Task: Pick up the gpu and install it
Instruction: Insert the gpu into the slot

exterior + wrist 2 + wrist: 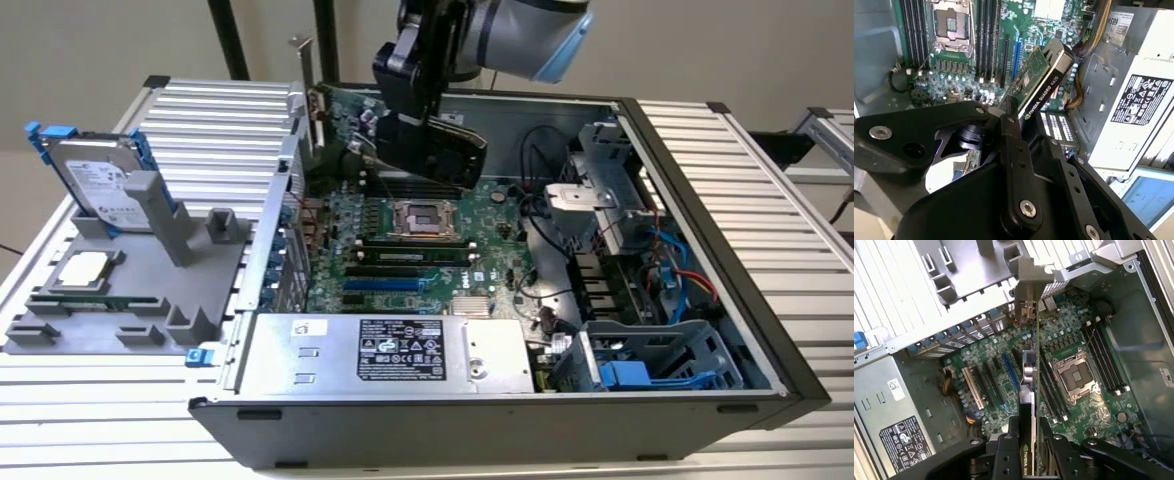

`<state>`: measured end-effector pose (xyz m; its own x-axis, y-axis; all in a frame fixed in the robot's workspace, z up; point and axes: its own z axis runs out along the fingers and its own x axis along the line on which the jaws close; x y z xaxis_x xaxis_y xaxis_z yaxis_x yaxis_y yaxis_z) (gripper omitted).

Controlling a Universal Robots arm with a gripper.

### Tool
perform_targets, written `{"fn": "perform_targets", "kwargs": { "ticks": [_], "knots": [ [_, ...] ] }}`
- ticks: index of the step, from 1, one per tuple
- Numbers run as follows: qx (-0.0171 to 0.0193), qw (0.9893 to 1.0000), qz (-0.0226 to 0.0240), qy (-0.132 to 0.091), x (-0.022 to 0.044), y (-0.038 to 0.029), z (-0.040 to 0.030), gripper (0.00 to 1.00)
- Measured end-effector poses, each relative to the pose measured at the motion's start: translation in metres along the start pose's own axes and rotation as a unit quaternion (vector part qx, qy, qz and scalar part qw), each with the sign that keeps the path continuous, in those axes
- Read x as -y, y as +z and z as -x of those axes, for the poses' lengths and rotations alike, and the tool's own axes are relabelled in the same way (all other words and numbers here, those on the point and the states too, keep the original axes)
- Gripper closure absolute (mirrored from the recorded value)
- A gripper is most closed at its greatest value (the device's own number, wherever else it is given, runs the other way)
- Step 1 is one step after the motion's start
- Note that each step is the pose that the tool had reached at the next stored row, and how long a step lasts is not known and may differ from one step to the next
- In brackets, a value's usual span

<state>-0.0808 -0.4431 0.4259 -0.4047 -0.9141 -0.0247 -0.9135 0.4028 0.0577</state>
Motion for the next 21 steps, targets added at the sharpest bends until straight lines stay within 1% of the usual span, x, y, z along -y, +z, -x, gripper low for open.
{"fn": "perform_targets", "kwargs": {
  "ticks": [5, 8, 10, 12, 15, 18, 21],
  "knots": [
    [-0.0016, 0.9996, 0.0007, -0.028, 0.0000, 0.0000, 0.0000, 1.00],
    [-0.0026, 0.9990, 0.0011, -0.045, 0.0000, 0.0000, 0.0000, 1.00],
    [-0.0033, 0.9983, 0.0014, -0.058, 0.0000, 0.0000, 0.0000, 1.00],
    [-0.0041, 0.9975, 0.0017, -0.070, 0.0000, -0.0001, 0.0000, 1.00],
    [-0.0051, 0.9961, 0.0022, -0.088, 0.0000, -0.0001, 0.0000, 1.00],
    [-0.0062, 0.9942, 0.0026, -0.107, 0.0000, -0.0001, 0.0000, 1.00],
    [-0.0072, 0.9921, 0.0031, -0.125, 0.0000, -0.0001, 0.0000, 1.00]
  ]
}}
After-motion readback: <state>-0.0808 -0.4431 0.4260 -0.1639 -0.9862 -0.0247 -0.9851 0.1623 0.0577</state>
